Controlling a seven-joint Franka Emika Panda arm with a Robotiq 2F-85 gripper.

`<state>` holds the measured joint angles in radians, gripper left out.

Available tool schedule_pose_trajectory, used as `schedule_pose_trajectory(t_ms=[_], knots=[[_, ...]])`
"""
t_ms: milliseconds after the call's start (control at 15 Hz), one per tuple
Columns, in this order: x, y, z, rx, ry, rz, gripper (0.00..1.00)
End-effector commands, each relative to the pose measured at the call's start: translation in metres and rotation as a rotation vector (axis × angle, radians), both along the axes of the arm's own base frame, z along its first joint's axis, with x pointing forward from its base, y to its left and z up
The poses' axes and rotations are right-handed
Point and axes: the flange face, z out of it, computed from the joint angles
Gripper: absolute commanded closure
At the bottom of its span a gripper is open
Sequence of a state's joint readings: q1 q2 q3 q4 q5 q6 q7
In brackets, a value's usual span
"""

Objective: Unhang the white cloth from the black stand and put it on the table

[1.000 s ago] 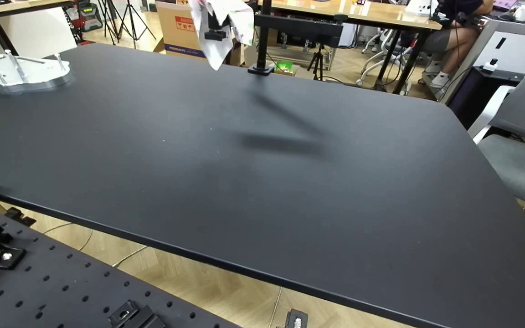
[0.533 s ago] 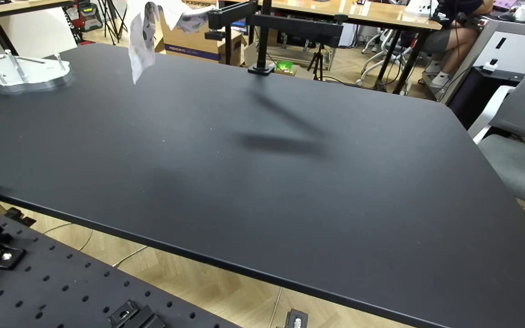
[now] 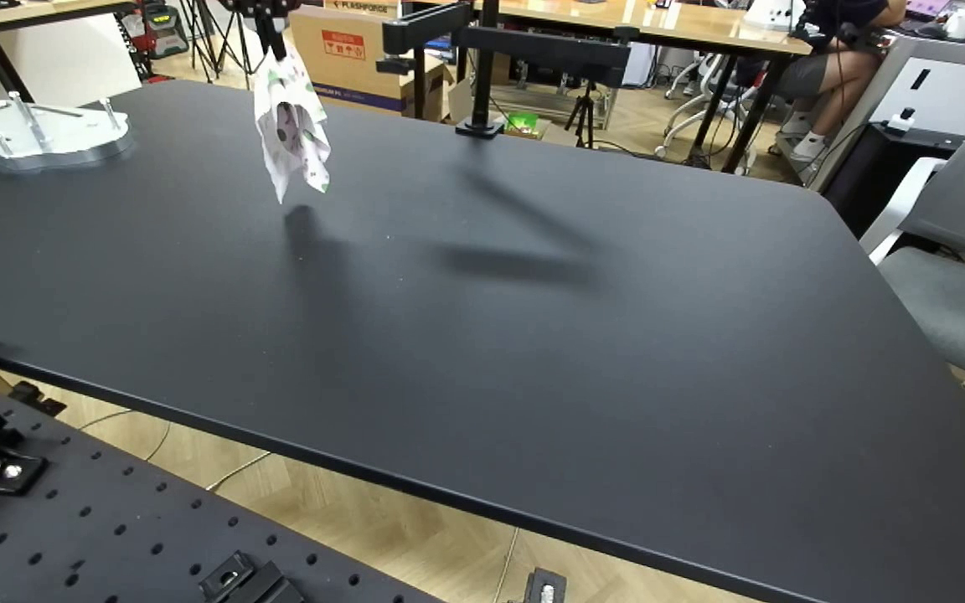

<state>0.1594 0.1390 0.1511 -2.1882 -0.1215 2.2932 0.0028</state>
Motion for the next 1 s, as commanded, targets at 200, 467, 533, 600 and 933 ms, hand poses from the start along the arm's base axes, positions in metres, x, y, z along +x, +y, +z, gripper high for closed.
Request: schedule_pose_trajectory(t_ms=[200,467,533,600,933], knots=[[-0.003,0.008,-0.047,-0.074,-0.028,-0.106,0.69],[-0.006,0.010,-0.055,-0.071,-0.014,-0.138,0.44],[-0.006,0.009,-0.054,-0.065,-0.009,-0.146,0.36],[-0.008,0.009,-0.052,-0.053,0.001,-0.155,0.31],[-0.019,0.010,-0.028,0.019,0.048,-0.181,0.01]])
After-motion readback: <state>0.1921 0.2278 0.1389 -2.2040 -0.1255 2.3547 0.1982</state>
